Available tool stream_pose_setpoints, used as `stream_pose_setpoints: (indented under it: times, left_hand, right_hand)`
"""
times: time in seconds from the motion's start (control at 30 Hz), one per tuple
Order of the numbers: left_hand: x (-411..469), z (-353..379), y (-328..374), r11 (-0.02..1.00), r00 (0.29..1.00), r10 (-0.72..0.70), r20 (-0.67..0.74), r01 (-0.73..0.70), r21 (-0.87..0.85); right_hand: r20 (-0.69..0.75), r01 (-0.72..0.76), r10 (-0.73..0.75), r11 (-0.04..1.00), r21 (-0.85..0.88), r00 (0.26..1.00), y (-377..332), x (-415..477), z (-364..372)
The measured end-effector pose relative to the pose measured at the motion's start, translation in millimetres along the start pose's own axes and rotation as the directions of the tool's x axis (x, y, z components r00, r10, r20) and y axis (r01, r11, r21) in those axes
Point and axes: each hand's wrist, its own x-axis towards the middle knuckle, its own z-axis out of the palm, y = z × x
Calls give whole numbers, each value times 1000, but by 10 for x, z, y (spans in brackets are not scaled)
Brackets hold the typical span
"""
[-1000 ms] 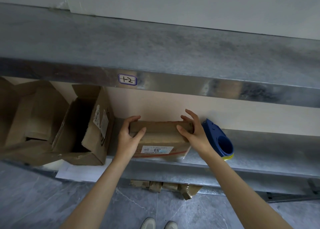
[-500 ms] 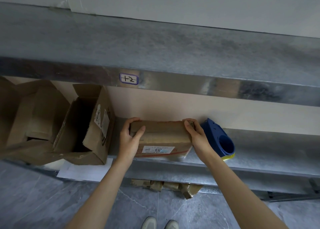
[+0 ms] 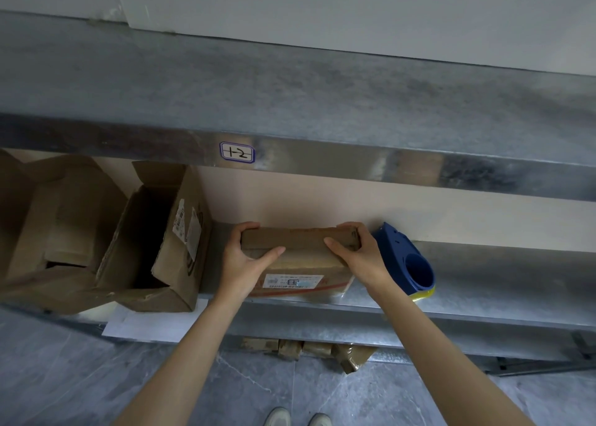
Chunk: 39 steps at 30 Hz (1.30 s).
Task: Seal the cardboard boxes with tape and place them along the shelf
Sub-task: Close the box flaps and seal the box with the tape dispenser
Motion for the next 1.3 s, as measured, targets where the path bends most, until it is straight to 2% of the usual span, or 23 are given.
stream_pose_setpoints:
  times: [0.1, 0.23, 0.33, 0.53, 0.63, 0.77, 0.87, 1.0, 1.13, 1.3]
  left_hand:
    - [25, -36, 29, 997, 1000, 18, 10, -18, 72]
    - [45, -51, 82, 972, 995, 85, 59, -96, 212]
    - [0, 21, 132, 955, 996, 82, 36, -89, 283]
    - [-115, 28, 162, 905, 986, 169, 1, -156, 396]
    - [-144, 46, 174, 878, 981, 194, -20, -164, 450]
    - [-187, 50, 159, 883, 978, 205, -40, -167, 438]
    - [-226, 58, 140, 925, 977, 195, -85, -154, 348]
    - [-254, 48, 123, 950, 975, 212, -72, -189, 248]
    - [-270, 27, 125, 959, 971, 228, -71, -211, 189]
    - [-312, -79, 77, 963, 969, 247, 2, -246, 108]
  right_hand:
    - [-12, 100, -104, 981, -166, 995, -20, 22, -48]
    - [105, 165, -137, 926, -338, 985, -133, 24, 31]
    - [41, 184, -191, 839, -512, 981, -118, -15, 158]
    - [21, 188, -211, 816, -546, 977, -100, -77, 165]
    - [17, 203, -244, 767, -608, 970, -105, -122, 175]
    - [0, 187, -229, 797, -575, 973, -136, -175, 171]
    - [-12, 211, -278, 755, -621, 960, -110, -230, 190]
    - [-71, 204, -273, 845, -494, 959, -119, -266, 186]
    - [-71, 222, -314, 797, -562, 947, -105, -291, 209]
    - [-93, 257, -288, 933, -250, 953, -21, -314, 95]
